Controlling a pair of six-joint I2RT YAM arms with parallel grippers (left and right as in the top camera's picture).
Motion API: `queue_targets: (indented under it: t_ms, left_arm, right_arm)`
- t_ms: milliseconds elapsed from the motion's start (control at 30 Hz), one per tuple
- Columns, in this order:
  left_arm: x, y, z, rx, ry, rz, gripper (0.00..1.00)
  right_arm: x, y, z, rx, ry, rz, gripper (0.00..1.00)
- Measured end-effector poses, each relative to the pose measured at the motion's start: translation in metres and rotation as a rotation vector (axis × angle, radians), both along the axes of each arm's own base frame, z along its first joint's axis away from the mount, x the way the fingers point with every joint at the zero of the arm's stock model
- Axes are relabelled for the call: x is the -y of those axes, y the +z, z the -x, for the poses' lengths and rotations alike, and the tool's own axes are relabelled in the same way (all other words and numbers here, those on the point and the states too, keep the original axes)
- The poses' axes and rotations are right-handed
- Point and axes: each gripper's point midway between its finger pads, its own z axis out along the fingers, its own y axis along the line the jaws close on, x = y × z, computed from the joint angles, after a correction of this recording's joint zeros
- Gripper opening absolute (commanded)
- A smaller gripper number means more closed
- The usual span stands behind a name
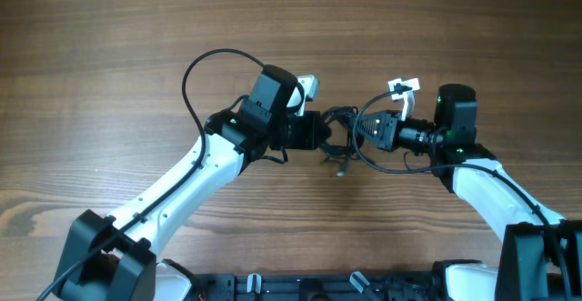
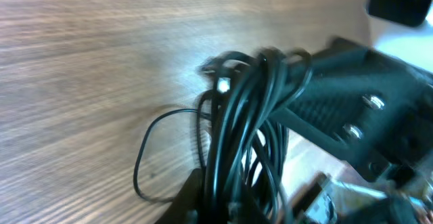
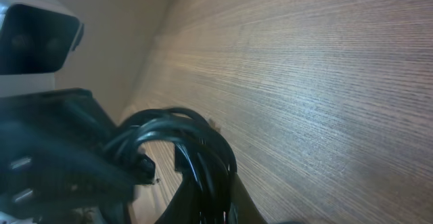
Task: Untangle cables
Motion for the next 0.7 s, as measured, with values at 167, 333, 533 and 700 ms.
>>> queue_targets:
  t_ms: [167,333,533,700]
  left_arm:
    - [-0.01,-0.005,-0.012,0.035,0.06,-0.055,0.04]
    - [-0.021,0.0,-0.031,0.092,0.101,-0.054,0.04]
    - [-0.024,0.02,-0.056,0.18,0.131,0.019,0.04]
    - [-0.017,0.028,-0.055,0.196,0.105,0.057,0.04]
  right_arm:
    - [-0.001,0.001,0.001,0.0,0.009,-0.006,1.0]
    - [-0.001,0.001,0.002,0.0,0.01,-0.005,1.0]
    - [-0.012,0.0,0.008,0.011,0.053,0.001,1.0]
    - [-0.037,0.001,0.023,0.066,0.154,0.017,0.55]
